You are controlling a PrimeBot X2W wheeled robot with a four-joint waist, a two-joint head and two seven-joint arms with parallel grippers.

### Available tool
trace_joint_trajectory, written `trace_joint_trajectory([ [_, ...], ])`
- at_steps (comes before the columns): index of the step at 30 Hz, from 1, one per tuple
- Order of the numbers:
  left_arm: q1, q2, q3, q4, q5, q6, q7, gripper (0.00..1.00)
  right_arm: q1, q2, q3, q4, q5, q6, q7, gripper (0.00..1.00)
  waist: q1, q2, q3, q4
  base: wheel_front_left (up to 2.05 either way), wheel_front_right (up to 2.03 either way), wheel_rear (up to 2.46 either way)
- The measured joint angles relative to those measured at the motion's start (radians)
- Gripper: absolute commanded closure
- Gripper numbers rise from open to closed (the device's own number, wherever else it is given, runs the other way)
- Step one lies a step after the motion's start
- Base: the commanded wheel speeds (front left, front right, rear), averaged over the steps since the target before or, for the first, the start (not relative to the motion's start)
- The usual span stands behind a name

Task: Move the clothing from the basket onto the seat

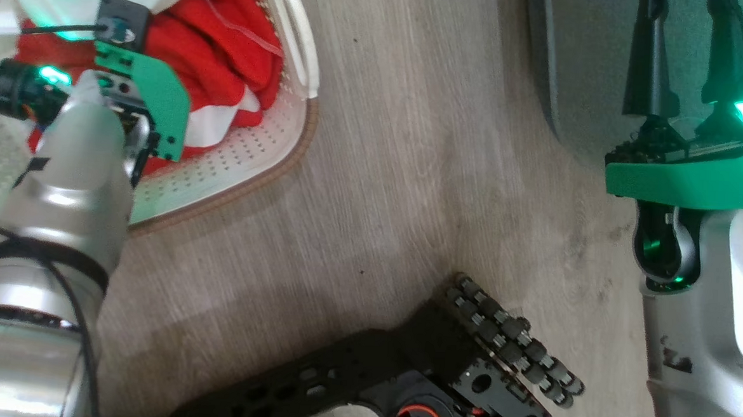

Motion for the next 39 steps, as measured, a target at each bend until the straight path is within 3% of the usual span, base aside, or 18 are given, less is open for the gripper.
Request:
trace_joint_trajectory([
  [9,0.060,-0.072,0.001,0.003,-0.073,-0.057,-0.060,1.00,0.010,0.001,-0.043,0.034,-0.075,0.000,0.000,0.00,-0.0001,0.0000,-0.107,0.077,0.00,0.00,0.00],
  [15,0.175,-0.086,-0.014,-0.020,-0.130,-0.083,-0.146,1.00,0.063,0.001,-0.060,0.067,-0.136,0.000,0.000,0.00,-0.0001,0.0001,-0.230,0.144,0.00,0.00,0.00],
  [25,0.438,-0.093,-0.123,-0.232,-0.324,-0.091,-0.178,1.00,0.212,0.001,-0.079,0.129,-0.197,0.000,0.000,0.00,-0.0002,0.0001,-0.483,0.264,0.00,0.00,0.00],
  [31,0.538,-0.094,-0.111,-0.332,-0.360,-0.091,-0.185,1.00,0.294,-0.003,-0.100,0.148,-0.203,0.000,0.000,0.00,-0.0002,0.0001,-0.604,0.326,0.00,0.00,0.00],
  [39,0.718,-0.081,-0.029,-0.594,-0.379,-0.053,-0.185,1.00,0.370,-0.031,-0.092,0.174,-0.212,0.000,0.000,0.00,-0.0002,0.0001,-0.772,0.405,0.00,0.00,0.00],
])
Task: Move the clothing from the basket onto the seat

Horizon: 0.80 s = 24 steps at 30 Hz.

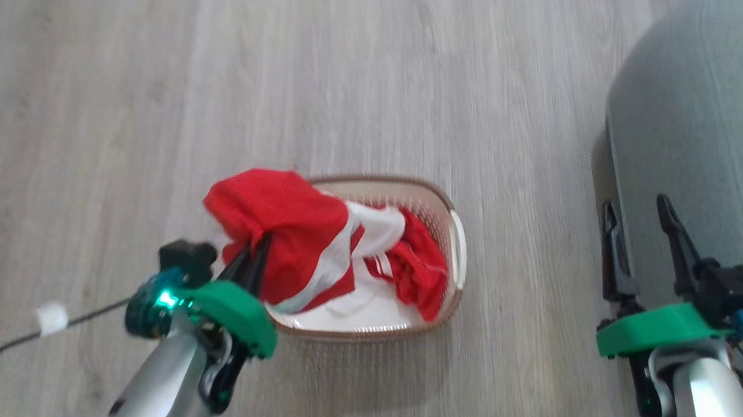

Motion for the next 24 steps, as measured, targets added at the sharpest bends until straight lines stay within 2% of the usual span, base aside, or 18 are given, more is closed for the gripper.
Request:
trace_joint_trajectory([
  [5,0.098,0.035,0.045,-0.133,0.012,0.028,0.000,1.00,0.034,-0.017,0.007,0.020,0.000,0.000,0.000,0.00,0.0000,0.0000,-0.076,0.035,0.00,0.00,0.00],
  [11,0.173,0.082,0.098,-0.194,0.030,0.043,0.000,1.00,0.080,-0.018,0.027,0.042,0.000,0.000,0.000,0.00,0.0000,0.0000,-0.155,0.067,0.00,0.00,0.00],
  [24,0.193,0.087,0.115,-0.229,0.047,0.043,0.000,1.00,0.086,-0.018,0.056,0.048,0.000,0.000,0.000,0.00,0.0000,0.0000,-0.161,0.068,0.00,0.00,0.00],
])
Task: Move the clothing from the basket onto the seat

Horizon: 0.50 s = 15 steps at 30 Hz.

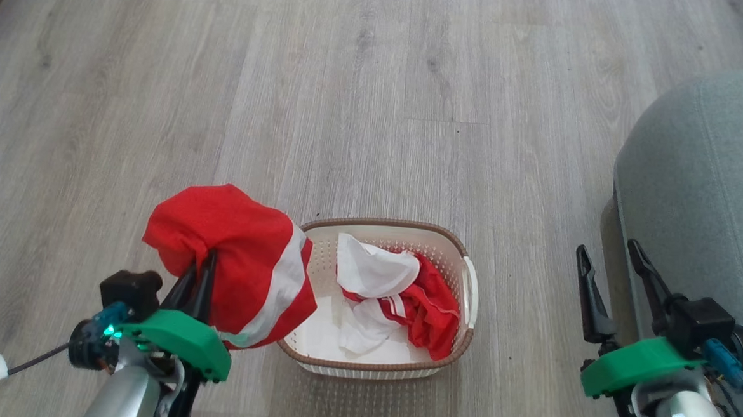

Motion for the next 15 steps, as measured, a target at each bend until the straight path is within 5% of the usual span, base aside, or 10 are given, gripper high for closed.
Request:
trace_joint_trajectory([
  [15,0.000,-0.002,0.017,0.000,0.008,-0.009,0.000,1.00,-0.001,0.000,0.001,0.005,-0.003,0.000,0.000,0.00,0.0001,0.0000,0.004,-0.013,0.00,0.00,0.00],
])
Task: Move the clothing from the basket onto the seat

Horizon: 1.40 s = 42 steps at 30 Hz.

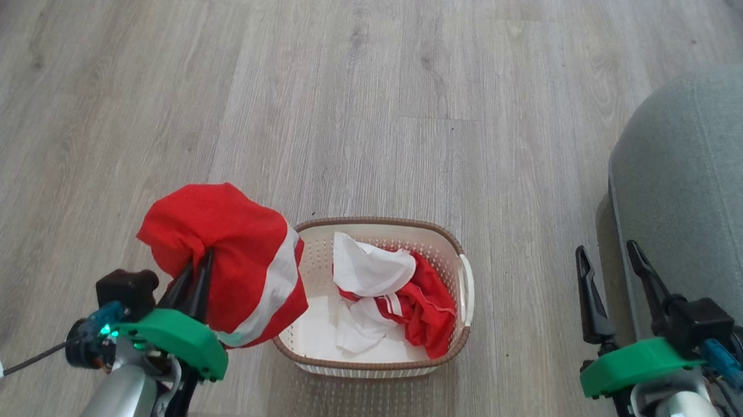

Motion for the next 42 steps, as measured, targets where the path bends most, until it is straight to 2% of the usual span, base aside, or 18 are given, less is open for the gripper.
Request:
trace_joint_trajectory([
  [7,0.000,-0.003,0.001,0.000,0.006,-0.002,0.000,1.00,0.000,0.000,0.004,0.000,-0.005,0.000,0.000,0.00,0.0000,0.0000,-0.002,-0.003,0.00,0.00,0.00],
  [10,0.000,-0.005,-0.005,-0.002,0.007,-0.004,0.000,1.00,-0.002,-0.002,0.049,-0.003,-0.005,0.000,0.000,0.00,0.0000,0.0000,-0.002,-0.004,0.00,0.00,0.00],
  [14,-0.006,-0.011,-0.049,-0.039,0.007,-0.030,0.014,1.00,-0.040,-0.042,0.239,0.006,0.026,0.000,0.000,0.00,0.0000,0.0000,-0.006,-0.005,0.00,0.00,0.00],
  [22,-0.053,-0.016,-0.199,-0.176,0.007,-0.064,0.091,1.00,-0.233,-0.160,0.625,0.081,0.161,0.000,0.000,0.00,0.0000,0.0000,-0.019,0.004,0.00,0.00,0.00],
  [27,-0.069,-0.003,-0.335,-0.262,-0.016,-0.072,0.144,1.00,-0.341,-0.204,0.762,0.113,0.220,0.000,0.000,0.00,0.0001,0.0000,-0.023,0.014,0.00,0.00,0.00],
  [31,-0.088,0.025,-0.439,-0.336,-0.077,-0.072,0.168,1.00,-0.419,-0.227,0.862,0.125,0.257,0.000,0.000,0.00,0.0001,0.0000,-0.025,0.017,0.00,0.00,0.00],
  [36,-0.099,0.062,-0.512,-0.366,-0.156,-0.072,0.169,1.00,-0.472,-0.245,0.967,0.145,0.308,0.000,0.000,0.00,0.0001,0.0000,-0.033,0.016,0.00,0.00,0.00],
  [37,-0.099,0.068,-0.516,-0.366,-0.161,-0.072,0.169,1.00,-0.476,-0.249,0.981,0.145,0.321,0.000,0.000,0.47,0.0000,0.0000,-0.035,0.016,0.00,0.00,0.00],
  [38,-0.099,0.072,-0.517,-0.366,-0.168,-0.072,0.167,1.00,-0.478,-0.249,0.987,0.143,0.332,0.000,0.000,0.87,0.0000,0.0000,-0.035,0.015,0.00,0.00,0.00],
  [39,-0.099,0.075,-0.518,-0.366,-0.173,-0.072,0.167,1.00,-0.479,-0.249,0.989,0.138,0.342,0.000,0.000,1.00,0.0001,0.0000,-0.036,0.015,0.00,0.00,0.00],
  [42,-0.100,0.078,-0.519,-0.364,-0.190,-0.072,0.159,1.00,-0.484,-0.254,0.994,0.118,0.366,0.000,0.000,1.00,0.0000,0.0000,-0.036,0.013,0.00,0.00,0.00],
])
